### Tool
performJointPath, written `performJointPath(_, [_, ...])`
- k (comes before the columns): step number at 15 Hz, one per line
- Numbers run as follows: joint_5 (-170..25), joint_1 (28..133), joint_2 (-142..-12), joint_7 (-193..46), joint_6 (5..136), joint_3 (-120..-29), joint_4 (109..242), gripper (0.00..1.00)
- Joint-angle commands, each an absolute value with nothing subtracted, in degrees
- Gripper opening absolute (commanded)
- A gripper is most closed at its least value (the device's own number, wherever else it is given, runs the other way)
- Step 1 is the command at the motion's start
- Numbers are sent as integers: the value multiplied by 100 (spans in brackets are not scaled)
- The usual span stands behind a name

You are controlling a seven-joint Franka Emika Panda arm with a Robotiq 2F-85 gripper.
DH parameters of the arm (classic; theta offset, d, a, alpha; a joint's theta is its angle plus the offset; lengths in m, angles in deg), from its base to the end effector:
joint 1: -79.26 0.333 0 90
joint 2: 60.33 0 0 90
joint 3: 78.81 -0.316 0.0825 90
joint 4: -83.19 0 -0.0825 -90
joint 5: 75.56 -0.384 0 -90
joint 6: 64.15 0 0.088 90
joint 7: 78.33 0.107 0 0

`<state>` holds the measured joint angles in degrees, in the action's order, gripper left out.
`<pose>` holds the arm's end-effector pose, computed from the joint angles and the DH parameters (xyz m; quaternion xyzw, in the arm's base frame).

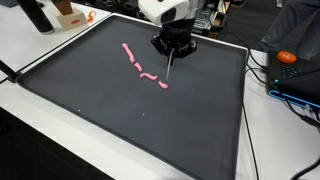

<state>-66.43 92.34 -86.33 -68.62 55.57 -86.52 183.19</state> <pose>0.6111 0.2158 0.3083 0.9889 0.1340 -0.0402 0.0496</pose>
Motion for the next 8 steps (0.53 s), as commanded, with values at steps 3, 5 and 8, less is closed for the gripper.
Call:
performJointPath(3, [-7001,9054,-8638,-6992,5647,-8582,18243,1])
performJointPath(5, [-7103,8986,-8619,-6999,5638,-8560,18229,1])
performJointPath(8, [-7219,8880,-8555,-6995,5660,-8510,18260,1])
